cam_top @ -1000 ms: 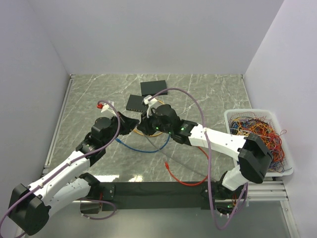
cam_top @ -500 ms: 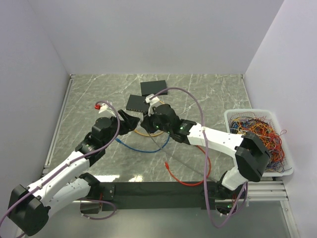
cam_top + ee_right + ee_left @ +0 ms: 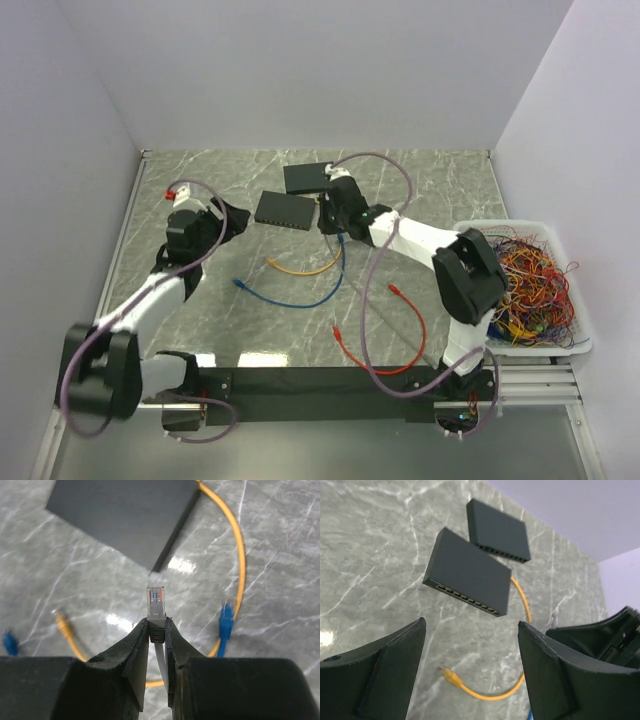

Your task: Insert the plug into the switch port

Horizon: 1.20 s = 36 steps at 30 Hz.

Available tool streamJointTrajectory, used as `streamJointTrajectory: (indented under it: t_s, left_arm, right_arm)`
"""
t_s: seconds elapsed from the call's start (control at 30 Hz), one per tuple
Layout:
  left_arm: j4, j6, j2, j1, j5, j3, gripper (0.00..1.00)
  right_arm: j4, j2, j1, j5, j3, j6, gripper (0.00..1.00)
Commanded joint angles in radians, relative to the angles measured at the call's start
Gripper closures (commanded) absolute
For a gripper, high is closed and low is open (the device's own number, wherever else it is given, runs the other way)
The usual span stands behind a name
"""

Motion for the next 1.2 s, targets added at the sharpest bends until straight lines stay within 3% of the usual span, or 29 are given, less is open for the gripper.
streamJointTrajectory:
  t_s: [0.0,0.3,0.57,0.9,1.17]
  left_arm:
    - [0.191,0.057,0.167,0.038,0.189,0.079,0.2]
    - [0.232,0.07,0.605,0.081,0.268,0.334,0.21]
    - [0.224,0.069,0.832,0.086,0.336,0.513,0.21]
    - [0.265,0.028,0.866,0.063,0.387,0.491,0.24]
    - [0.328,0.011,0.779,-0.009,0.384,0.336,0.25]
  right_arm:
    - [-0.071,0.088,-0.025,0.004,0.136,0.017,1.0]
    - [-0.177,0.296,-0.054,-0.008,0.343,0.014,1.0]
    - [-0.256,0.374,-0.062,0.048,0.455,0.016,1.0]
    - [-0.329,0.501,-0.063,0.009,0.604,0.025,1.0]
    - [-0.341,0.537,-0.029,-0.019,0.659,0.012,1.0]
